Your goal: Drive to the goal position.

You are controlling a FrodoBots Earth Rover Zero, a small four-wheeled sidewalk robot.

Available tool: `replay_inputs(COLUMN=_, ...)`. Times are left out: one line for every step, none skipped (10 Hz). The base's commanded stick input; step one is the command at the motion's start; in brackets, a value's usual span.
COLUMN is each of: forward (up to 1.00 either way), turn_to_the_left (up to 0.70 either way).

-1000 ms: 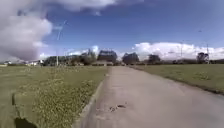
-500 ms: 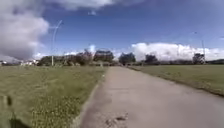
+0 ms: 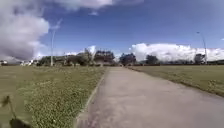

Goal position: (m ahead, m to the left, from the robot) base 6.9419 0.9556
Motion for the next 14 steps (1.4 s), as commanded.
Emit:
replay_inputs(forward=0.7, turn_to_the_left=-0.03)
replay_inputs(forward=0.7, turn_to_the_left=-0.1)
replay_inputs(forward=0.7, turn_to_the_left=-0.18)
replay_inputs(forward=0.7, turn_to_the_left=-0.26)
replay_inputs(forward=0.7, turn_to_the_left=-0.34)
replay_inputs(forward=0.7, turn_to_the_left=0.0)
replay_inputs(forward=0.7, turn_to_the_left=0.0)
replay_inputs(forward=0.7, turn_to_the_left=0.0)
replay_inputs(forward=0.7, turn_to_the_left=0.0)
replay_inputs(forward=0.7, turn_to_the_left=0.0)
replay_inputs(forward=0.7, turn_to_the_left=0.0)
replay_inputs(forward=0.7, turn_to_the_left=0.0)
replay_inputs(forward=0.7, turn_to_the_left=0.0)
replay_inputs(forward=0.7, turn_to_the_left=0.0)
